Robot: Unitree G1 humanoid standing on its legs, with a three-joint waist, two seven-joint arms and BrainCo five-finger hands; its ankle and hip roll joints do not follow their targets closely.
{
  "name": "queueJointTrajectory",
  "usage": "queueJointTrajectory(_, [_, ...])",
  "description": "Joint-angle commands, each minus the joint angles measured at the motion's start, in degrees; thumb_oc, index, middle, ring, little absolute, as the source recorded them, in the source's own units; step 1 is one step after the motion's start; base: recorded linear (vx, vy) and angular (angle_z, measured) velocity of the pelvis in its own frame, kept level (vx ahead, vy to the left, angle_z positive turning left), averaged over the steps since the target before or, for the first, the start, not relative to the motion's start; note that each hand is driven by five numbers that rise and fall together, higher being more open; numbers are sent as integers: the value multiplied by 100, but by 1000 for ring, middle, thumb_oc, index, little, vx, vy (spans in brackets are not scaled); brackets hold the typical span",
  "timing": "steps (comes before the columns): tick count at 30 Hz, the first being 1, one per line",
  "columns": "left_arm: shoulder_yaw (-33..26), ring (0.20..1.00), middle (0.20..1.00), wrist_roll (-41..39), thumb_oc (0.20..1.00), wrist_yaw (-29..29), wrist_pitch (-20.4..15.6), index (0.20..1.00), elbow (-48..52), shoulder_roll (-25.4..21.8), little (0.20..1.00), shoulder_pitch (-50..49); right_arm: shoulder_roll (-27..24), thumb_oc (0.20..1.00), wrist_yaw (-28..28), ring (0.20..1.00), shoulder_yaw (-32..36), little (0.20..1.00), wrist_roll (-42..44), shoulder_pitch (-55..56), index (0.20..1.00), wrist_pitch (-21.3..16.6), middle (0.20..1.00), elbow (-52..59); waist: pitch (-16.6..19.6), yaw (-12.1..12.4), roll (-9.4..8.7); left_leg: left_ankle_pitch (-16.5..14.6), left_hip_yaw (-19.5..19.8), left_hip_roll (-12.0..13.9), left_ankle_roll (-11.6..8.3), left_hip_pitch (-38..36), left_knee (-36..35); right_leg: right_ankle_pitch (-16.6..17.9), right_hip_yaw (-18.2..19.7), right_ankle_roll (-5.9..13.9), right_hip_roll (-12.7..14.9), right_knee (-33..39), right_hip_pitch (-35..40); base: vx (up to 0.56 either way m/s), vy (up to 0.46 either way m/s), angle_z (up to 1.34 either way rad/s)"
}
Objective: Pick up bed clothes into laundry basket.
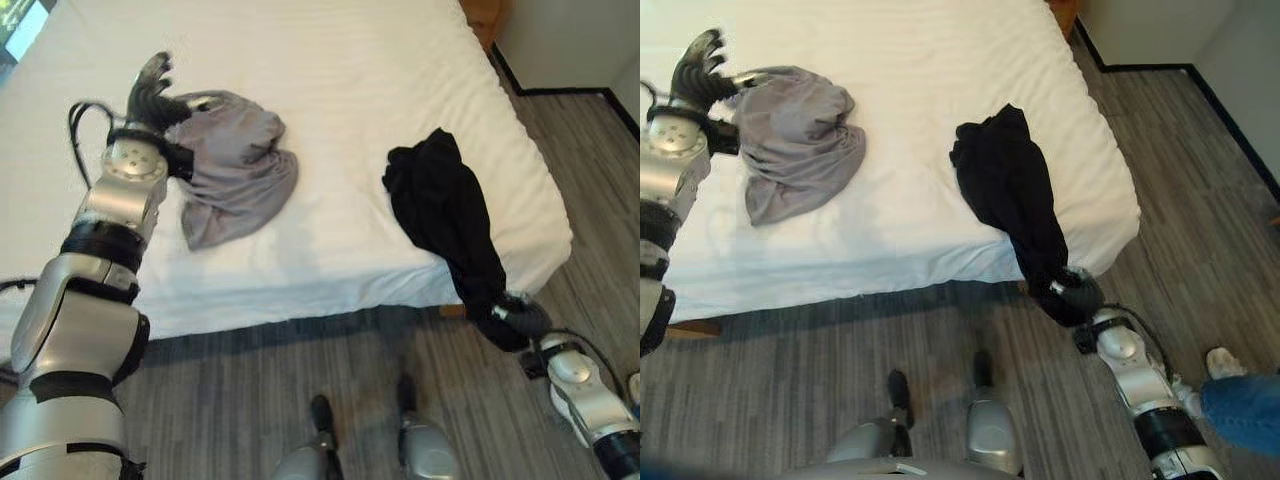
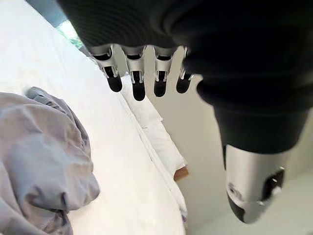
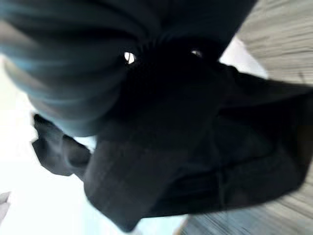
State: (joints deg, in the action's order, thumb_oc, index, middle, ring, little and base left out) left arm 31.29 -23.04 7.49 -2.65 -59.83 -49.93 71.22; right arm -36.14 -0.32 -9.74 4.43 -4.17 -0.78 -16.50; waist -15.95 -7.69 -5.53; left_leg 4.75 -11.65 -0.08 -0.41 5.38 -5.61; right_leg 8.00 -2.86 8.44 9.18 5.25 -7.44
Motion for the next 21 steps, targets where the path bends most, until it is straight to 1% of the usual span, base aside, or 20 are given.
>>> queueJointTrajectory(1, [150, 1000, 1000, 512, 1000, 58, -111, 1000, -448, -273, 1000, 898, -409, 200, -63, 200, 210, 200, 12, -289, 200, -235, 200, -29, 90, 16, -12, -59, 377, 470, -339, 72, 61, -50, 59, 340, -46, -242, -15, 16, -47, -6])
queueJointTrajectory(3, [459, 1000, 1000, 863, 1000, 108, -76, 1000, -725, -382, 1000, 1270, -464, 200, -59, 200, 181, 200, 6, -291, 200, -270, 200, -29, 100, -58, -118, -9, 440, 552, -375, 271, 61, 11, 8, 347, -124, -78, -88, 11, -52, 3])
queueJointTrajectory(4, [490, 1000, 1000, 862, 1000, 103, -79, 1000, -744, -379, 1000, 1307, -449, 200, -59, 200, 186, 200, 6, -297, 200, -271, 200, -31, 106, -59, -128, -4, 447, 553, -377, 289, 61, 13, 2, 345, -126, -78, -102, 25, -34, 17])
queueJointTrajectory(5, [720, 1000, 1000, 1256, 1000, 124, -56, 1000, -887, -558, 1000, 1483, -437, 200, -75, 200, 179, 200, -13, -285, 200, -317, 200, 7, 88, -123, -278, 27, 445, 634, -405, 450, 61, 65, -2, 367, -212, -25, -245, 22, -7, 5])
queueJointTrajectory(6, [843, 1000, 1000, 1397, 1000, 128, -58, 1000, -972, -633, 1000, 1593, -431, 200, -71, 200, 158, 200, -27, -251, 200, -343, 200, 20, 83, -153, -358, 39, 441, 677, -421, 526, 61, 75, 8, 373, -246, -25, -336, 33, 16, -2])
queueJointTrajectory(7, [844, 1000, 1000, 1453, 1000, 89, -27, 1000, -1139, -766, 1000, 1601, -433, 200, -93, 200, 157, 200, -83, -182, 200, -375, 200, 69, 28, -194, -493, 22, 411, 736, -444, 575, 61, 83, 32, 395, -313, -25, -406, 3, 39, -18])
queueJointTrajectory(8, [703, 1000, 1000, 1293, 1000, 37, 3, 1000, -1228, -830, 1000, 1541, -404, 200, -107, 200, 183, 200, -101, -101, 200, -385, 200, 89, 17, -218, -576, 51, 391, 757, -450, 664, 61, 124, 45, 402, -327, -25, -499, 2, 37, -13])
queueJointTrajectory(9, [702, 1000, 1000, 1293, 1000, 37, 3, 1000, -1228, -830, 1000, 1539, -404, 200, -107, 200, 182, 200, -101, -101, 200, -385, 200, 89, 25, -221, -575, 53, 392, 756, -450, 673, 61, 126, 45, 402, -326, -25, -508, -12, 45, -20])
queueJointTrajectory(10, [631, 1000, 1000, 1190, 1000, -90, 71, 1000, -1425, -949, 1000, 1548, -386, 200, -122, 200, 267, 200, -145, 124, 200, -384, 200, 115, -76, -277, -708, 39, 405, 792, -465, 788, 61, 161, 35, 430, -360, -25, -618, -2, 46, -23])
queueJointTrajectory(11, [690, 1000, 1000, 1221, 1000, -69, 61, 1000, -1438, -973, 1000, 1615, -381, 200, -130, 200, 312, 200, -151, 180, 200, -389, 200, 115, -94, -290, -738, 40, 427, 791, -467, 840, 61, 170, 33, 429, -370, -25, -668, -11, 54, -23])
queueJointTrajectory(12, [804, 1000, 1000, 1441, 1000, -67, 62, 1000, -1508, -1047, 1000, 1666, -380, 200, -151, 200, 379, 200, -155, 246, 200, -419, 200, 133, -121, -325, -794, 56, 450, 794, -473, 937, 61, 203, 29, 442, -383, -25, -758, -13, 34, -10])
queueJointTrajectory(15, [779, 1000, 1000, 1590, 1000, -15, 153, 1000, -1693, -1082, 1000, 1655, -371, 200, -193, 200, 470, 200, -197, 387, 200, -476, 200, 264, -250, -370, -944, 107, 513, 809, -491, 1200, 61, 270, -20, 460, -406, -25, -981, -34, 17, 6])
queueJointTrajectory(17, [770, 1000, 1000, 1608, 1000, -4, 159, 1000, -1719, -1076, 1000, 1671, -334, 200, -188, 200, 474, 200, -204, 439, 200, -475, 200, 295, -284, -377, -977, 124, 538, 811, -493, 1276, 61, 288, -25, 459, -416, -25, -1049, -19, 4, 10])
queueJointTrajectory(21, [473, 1000, 1000, 1470, 1000, -87, 194, 1000, -1818, -940, 1000, 1309, -172, 200, -186, 200, 328, 200, -238, 526, 200, -492, 200, 400, -383, -374, -1060, 138, 643, 786, -495, 1457, 61, 311, -68, 482, -436, -25, -1209, 12, 33, 6])
